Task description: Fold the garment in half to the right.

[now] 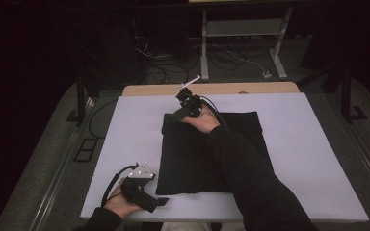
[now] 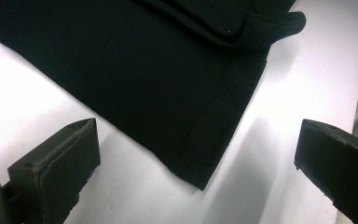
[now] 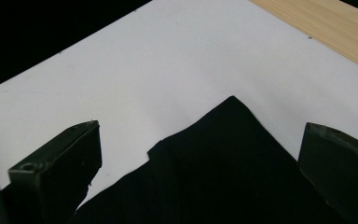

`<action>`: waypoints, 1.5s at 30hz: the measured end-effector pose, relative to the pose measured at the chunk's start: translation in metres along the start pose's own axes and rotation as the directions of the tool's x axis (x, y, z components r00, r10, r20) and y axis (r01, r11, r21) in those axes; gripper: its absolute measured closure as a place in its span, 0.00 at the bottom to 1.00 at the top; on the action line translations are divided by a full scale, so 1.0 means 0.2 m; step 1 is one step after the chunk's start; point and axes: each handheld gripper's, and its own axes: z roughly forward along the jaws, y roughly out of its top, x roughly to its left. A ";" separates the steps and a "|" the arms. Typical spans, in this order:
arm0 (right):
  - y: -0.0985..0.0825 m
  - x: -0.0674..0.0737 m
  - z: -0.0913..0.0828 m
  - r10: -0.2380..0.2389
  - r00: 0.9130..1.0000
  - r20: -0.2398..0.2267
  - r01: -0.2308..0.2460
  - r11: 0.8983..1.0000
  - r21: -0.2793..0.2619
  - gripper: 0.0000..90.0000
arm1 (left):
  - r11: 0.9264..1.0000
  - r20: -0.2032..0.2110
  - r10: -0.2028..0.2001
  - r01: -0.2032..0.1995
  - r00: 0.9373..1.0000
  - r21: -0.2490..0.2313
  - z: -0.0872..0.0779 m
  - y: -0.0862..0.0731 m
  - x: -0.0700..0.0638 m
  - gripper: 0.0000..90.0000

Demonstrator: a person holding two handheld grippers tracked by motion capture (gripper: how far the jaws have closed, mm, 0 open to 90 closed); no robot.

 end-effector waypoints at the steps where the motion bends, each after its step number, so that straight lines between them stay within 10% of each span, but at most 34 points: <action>1: 0.00 0.00 0.02 0.001 1.000 0.004 -0.001 1.000 -0.002 0.00 | 1.000 -0.001 0.004 -0.004 1.000 0.003 0.00 0.00 0.00 0.00; 27: -0.02 -0.02 0.27 0.038 0.998 0.045 -0.038 0.999 -0.007 0.02 | 0.998 -0.115 0.034 -0.040 0.993 -0.055 0.03 0.02 -0.03 0.37; 45: -0.01 -0.04 0.42 0.028 0.986 0.166 -0.038 0.998 0.057 0.18 | 0.997 -0.081 0.055 -0.059 0.995 -0.042 0.04 0.05 -0.02 0.63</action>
